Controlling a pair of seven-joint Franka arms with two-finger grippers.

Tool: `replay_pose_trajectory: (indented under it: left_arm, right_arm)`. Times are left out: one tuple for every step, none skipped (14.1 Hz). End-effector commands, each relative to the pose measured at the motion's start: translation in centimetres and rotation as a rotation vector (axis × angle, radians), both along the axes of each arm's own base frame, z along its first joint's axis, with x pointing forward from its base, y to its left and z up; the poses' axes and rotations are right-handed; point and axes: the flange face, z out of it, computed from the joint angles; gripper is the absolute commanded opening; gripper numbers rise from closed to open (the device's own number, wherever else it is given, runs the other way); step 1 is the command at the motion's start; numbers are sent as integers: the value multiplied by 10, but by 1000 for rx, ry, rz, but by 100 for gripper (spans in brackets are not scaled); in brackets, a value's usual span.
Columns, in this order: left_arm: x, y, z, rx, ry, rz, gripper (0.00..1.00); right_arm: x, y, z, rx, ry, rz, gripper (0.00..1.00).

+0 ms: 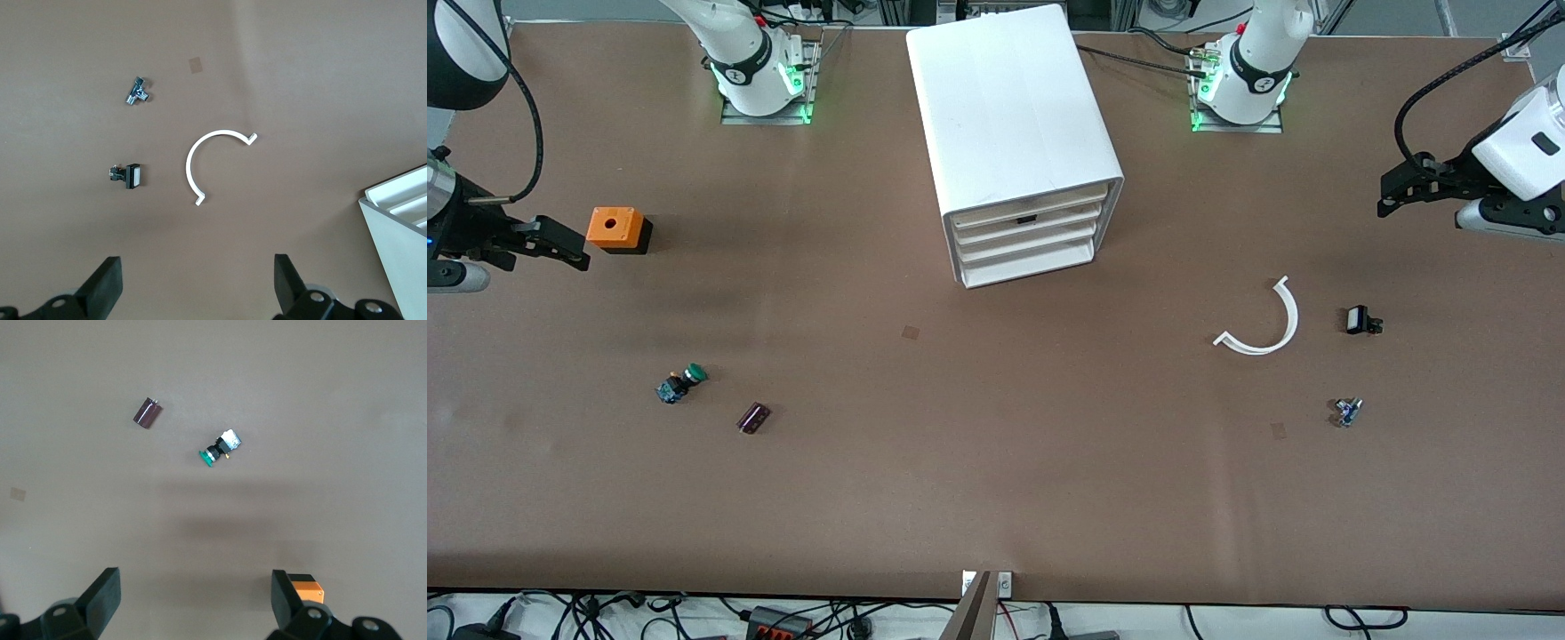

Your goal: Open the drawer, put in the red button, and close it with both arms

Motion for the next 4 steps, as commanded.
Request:
replay_pose_trajectory:
  left_arm:
    - [4,-1,6,-3,6,10,100]
    - [5,-1,5,-5,7,7,100]
    - [5,-1,6,-5,6,7,100]
    - [5,-1,6,-4,6,8,100]
  right_arm:
    - [-3,1,5,-2,-4,1,100]
    - [-3,0,5,-2,-4,-1,100]
    - [-3,0,5,-2,-6,-1,100]
    - [-3,0,5,-2,-6,-1,100]
